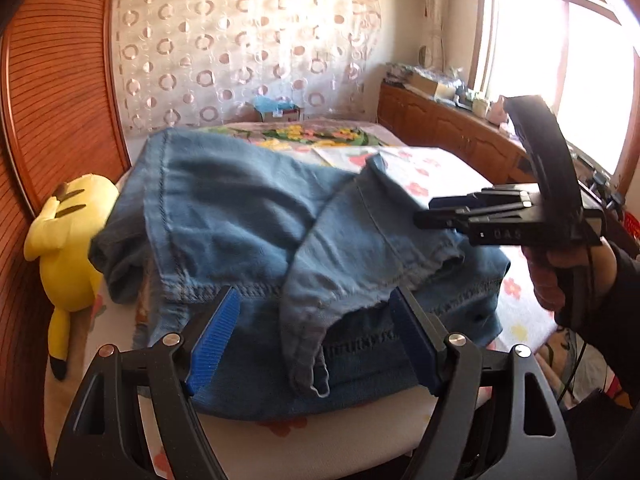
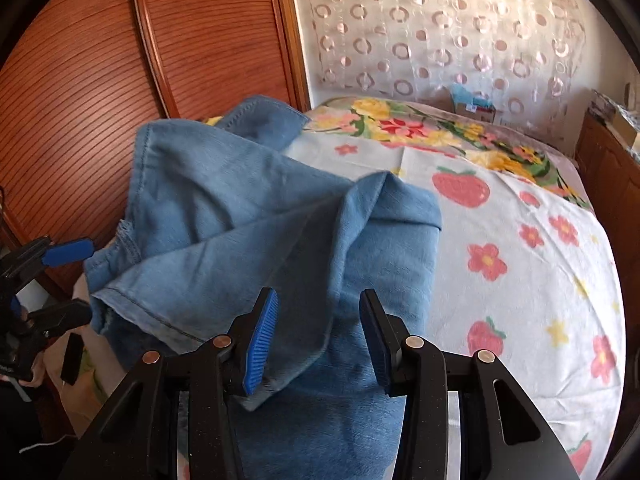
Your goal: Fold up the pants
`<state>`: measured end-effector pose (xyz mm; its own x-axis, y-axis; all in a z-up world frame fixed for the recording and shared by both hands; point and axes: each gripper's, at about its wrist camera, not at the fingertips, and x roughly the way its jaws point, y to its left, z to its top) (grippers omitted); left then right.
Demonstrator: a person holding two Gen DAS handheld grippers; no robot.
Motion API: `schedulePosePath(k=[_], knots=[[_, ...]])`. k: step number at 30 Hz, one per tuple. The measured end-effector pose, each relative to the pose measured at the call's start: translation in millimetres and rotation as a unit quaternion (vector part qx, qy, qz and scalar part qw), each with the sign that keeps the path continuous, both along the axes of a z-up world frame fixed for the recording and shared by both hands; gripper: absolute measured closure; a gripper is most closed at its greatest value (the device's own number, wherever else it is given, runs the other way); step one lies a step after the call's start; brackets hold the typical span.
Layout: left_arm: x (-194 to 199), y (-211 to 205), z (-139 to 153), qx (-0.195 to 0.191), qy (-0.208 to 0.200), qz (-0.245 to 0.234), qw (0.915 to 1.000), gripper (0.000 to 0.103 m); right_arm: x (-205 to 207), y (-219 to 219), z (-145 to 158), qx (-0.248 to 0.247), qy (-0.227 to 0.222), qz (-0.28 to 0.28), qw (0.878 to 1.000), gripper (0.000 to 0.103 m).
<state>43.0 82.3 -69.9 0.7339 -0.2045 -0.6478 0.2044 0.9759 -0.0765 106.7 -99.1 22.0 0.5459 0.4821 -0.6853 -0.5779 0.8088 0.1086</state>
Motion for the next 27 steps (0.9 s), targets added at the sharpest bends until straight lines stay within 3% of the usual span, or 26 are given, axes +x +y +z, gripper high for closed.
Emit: schedulePosePath(k=[4,7,8,10,11,12,15,21,27], knots=[[3.9,0.9,-14.3,-0.013,0.016,0.000,0.9998,0.025,-1.4,0.0,-1.9,0.027,0.032,0.011,0.999,0.059],[6.8,3.5,-22.8,-0.020,0.025,0.007,0.9995,0.029,9.6,5.5,-7.2,0.036,0.030,0.012,0.999,0.059],[7.6,4.3,-25.1,-0.019,0.028,0.009,0.9994,0.033,14.3,6.8,-9.4,0.035,0.029,0.015,0.999,0.062],[8.1,5.8,-27.6,-0.019,0.027,0.011,0.9994,0.041,20.3,11.1,-12.9,0.028,0.026,0.019,0.999,0.081],[8.6,5.9,-28.1,-0.013,0.025,0.013,0.9995,0.048,21.6,13.6,-13.0,0.023,0.023,0.023,0.999,0.097],[8.6,6.2,-28.0,-0.010,0.022,0.015,0.9996,0.063,26.2,12.0,-17.0,0.024,0.017,0.027,0.999,0.101],[6.7,7.6,-24.4,-0.019,0.018,0.007,0.9996,0.086,26.3,5.8,-5.1,0.044,-0.008,0.037,0.998,0.102],[-10.1,4.7,12.4,-0.038,-0.027,-0.015,0.9988,0.088,22.6,6.9,62.0,0.060,-0.081,0.052,0.994,0.102],[-28.6,16.8,50.1,-0.053,-0.069,-0.018,0.9961,0.089,23.2,40.7,116.3,0.051,-0.129,0.087,0.986,0.102]])
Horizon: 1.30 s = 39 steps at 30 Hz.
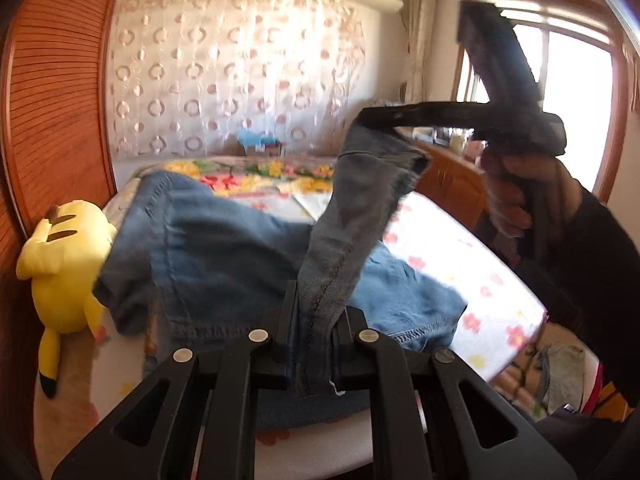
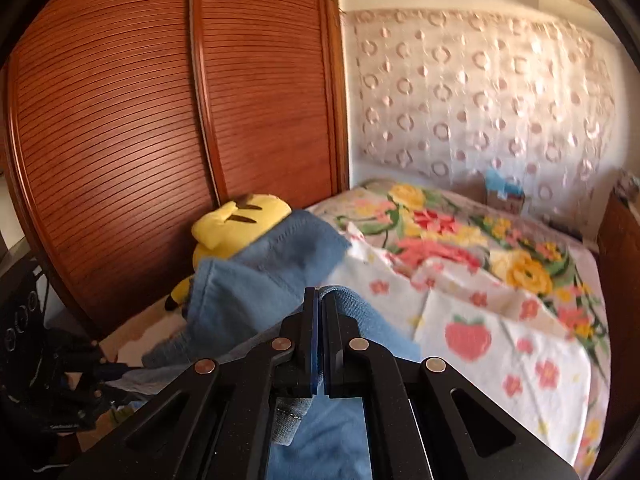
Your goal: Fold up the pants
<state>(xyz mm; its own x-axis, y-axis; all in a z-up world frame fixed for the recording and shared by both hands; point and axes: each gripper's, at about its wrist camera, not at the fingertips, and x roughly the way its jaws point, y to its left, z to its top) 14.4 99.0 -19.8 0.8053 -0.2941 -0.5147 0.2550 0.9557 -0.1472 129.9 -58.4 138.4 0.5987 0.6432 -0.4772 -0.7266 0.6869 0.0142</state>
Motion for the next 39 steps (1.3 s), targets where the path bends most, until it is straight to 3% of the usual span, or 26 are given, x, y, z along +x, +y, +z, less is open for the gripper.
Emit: schedulePosePath(k=[5,11,17,19,22,23,26,30,32,39], knots=[[-3.4,23.4,-3.1,0.005,0.004,0.034,0.9994,0.089,16.4,47.8,-3.6,-0.027,0.010,0.029,0.999,0.102],[9.2,53.7,-50.2,0.005,0.065,0.079,0.9948,0.091,55.8,112.7,-40.9,-0.083,0.060,0.029,0.994,0.102],[10.7,65.8,-65.2,0.001,0.082,0.087,0.9928,0.091,70.8,147.3,-52.1,-0.095,0.085,0.020,0.992,0.102],[9.3,65.9,-63.7,0.004,0.078,0.090,0.9929,0.091,77.6,149.8,-50.0,-0.087,0.100,0.011,0.991,0.095],[7.4,61.9,-59.7,0.004,0.076,0.086,0.9934,0.090,79.3,146.5,-43.4,-0.071,0.093,0.011,0.993,0.069],[8.8,62.7,-59.2,0.007,0.077,0.087,0.9932,0.085,75.3,140.2,-42.1,-0.066,0.078,0.006,0.995,0.059],[9.7,56.0,-58.0,0.027,0.074,0.091,0.9927,0.075,61.2,113.1,-34.5,-0.050,0.052,0.003,0.997,0.051],[13.7,54.1,-54.1,0.019,0.065,0.090,0.9936,0.034,45.1,71.7,-33.5,-0.046,0.033,-0.014,0.998,0.048],[15.5,52.2,-52.8,0.020,0.062,0.092,0.9936,0.023,37.1,48.5,-39.5,-0.053,0.036,-0.027,0.998,0.048],[23.2,42.1,-54.6,0.032,0.065,0.093,0.9931,0.023,6.5,-24.8,-91.0,-0.078,0.076,-0.072,0.991,0.048]])
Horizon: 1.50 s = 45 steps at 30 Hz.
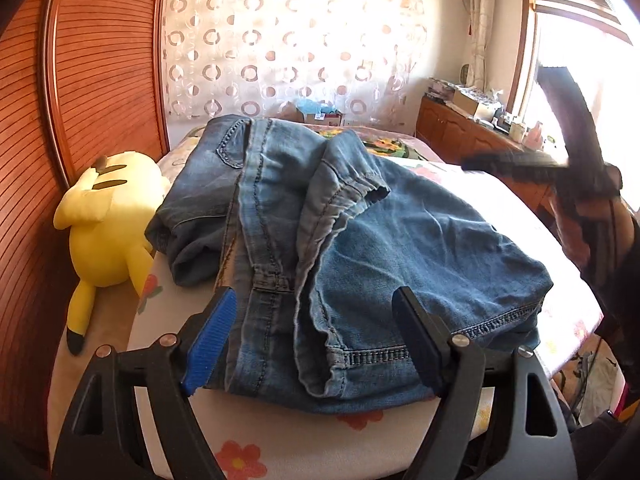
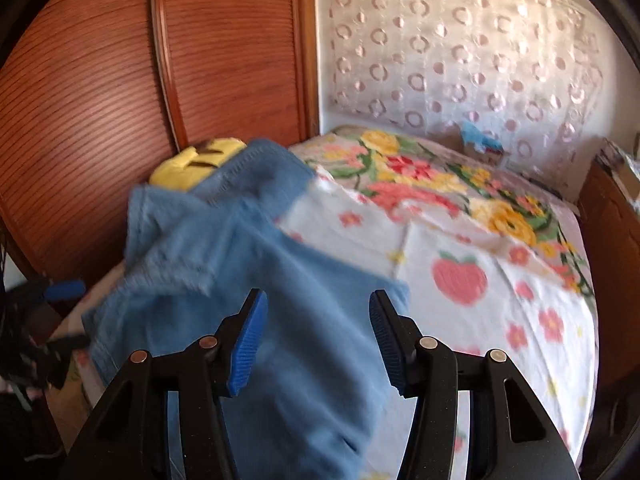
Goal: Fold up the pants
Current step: 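Open the left tool and release the folded jeans, then close the right tool on the jeans leg and lift it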
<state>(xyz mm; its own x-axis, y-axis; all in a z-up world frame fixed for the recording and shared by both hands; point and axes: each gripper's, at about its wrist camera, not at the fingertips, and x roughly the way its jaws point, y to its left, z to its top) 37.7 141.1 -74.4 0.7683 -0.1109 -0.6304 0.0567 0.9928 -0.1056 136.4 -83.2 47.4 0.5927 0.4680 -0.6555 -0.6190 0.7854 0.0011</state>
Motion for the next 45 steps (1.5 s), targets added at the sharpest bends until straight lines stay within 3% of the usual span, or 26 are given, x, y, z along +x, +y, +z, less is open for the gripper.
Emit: schedulePosePath(k=[11,29,35,37,39,40,41,45], knots=[[7.6,-13.5,-6.6,0.007,0.012,-0.008,0.9999,0.023,5.5,-22.3,-51.5,0.014,0.069,-0.022,0.997,0.048],[18.9,-1.1,-36.8,0.015,0.050,0.011,0.9986,0.023,109.8,-12.4,-64.7,0.095,0.096,-0.049,0.990,0.048],[21.0,0.8,-40.1,0.011,0.052,0.009,0.9985,0.022,123.8,-4.5,-75.6,0.081,0.115,-0.067,0.988,0.048],[21.5,0.5,-41.4,0.012,0.052,0.009,0.9985,0.022,127.9,1.1,-82.0,0.075,0.125,-0.057,0.988,0.058],[22.5,1.2,-42.7,0.012,0.052,0.008,0.9985,0.022,135.1,7.0,-82.6,0.076,0.135,-0.046,0.987,0.086],[22.8,1.8,-43.4,0.012,0.053,0.008,0.9985,0.022,138.4,10.3,-82.2,0.077,0.136,-0.038,0.987,0.091],[23.3,2.0,-43.7,0.012,0.054,0.008,0.9984,0.022,140.4,12.3,-79.7,0.079,0.130,-0.035,0.988,0.095],[24.2,1.9,-46.9,0.016,0.059,0.008,0.9981,0.022,138.2,9.3,-52.9,0.109,0.063,-0.057,0.990,0.096]])
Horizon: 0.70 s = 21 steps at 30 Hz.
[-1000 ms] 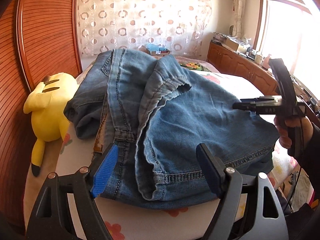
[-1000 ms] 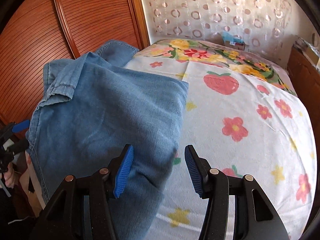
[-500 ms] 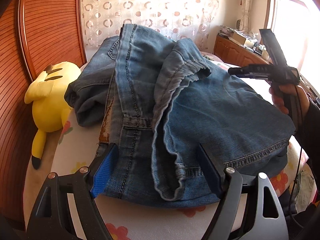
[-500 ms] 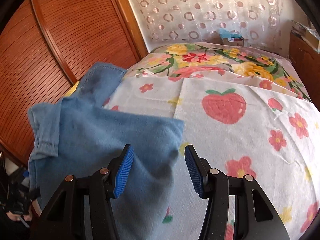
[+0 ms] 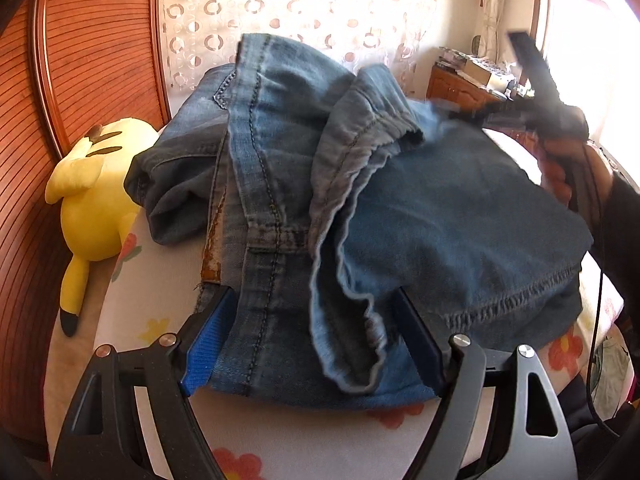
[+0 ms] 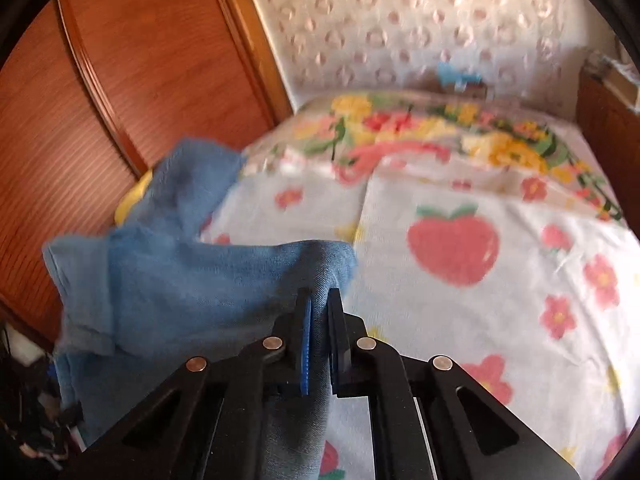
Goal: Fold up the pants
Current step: 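Close the right tool on the jeans leg and lift it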
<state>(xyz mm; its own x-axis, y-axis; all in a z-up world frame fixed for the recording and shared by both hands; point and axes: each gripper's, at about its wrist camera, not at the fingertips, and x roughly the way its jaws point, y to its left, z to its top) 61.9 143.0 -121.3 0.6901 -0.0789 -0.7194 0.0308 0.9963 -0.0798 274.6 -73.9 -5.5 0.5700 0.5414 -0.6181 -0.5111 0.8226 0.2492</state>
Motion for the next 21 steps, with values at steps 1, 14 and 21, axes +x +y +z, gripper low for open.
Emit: schedulePosePath(k=[1,14,21], knots=[[-0.1,0.2,-0.9,-0.001,0.001,0.000,1.0000,0.022,-1.6,2.7,2.0,-0.007,-0.007,-0.001,1.000,0.096],[-1.4,1.0,-1.4,-0.003,0.000,0.001,1.0000,0.022,-32.2,-10.5,-40.2,-0.066,0.045,0.037,0.996,0.050],[-0.2,1.9,-2.3,-0.003,0.001,0.001,1.0000,0.021,-45.0,-14.0,-52.9,-0.041,0.068,0.062,0.995,0.050]])
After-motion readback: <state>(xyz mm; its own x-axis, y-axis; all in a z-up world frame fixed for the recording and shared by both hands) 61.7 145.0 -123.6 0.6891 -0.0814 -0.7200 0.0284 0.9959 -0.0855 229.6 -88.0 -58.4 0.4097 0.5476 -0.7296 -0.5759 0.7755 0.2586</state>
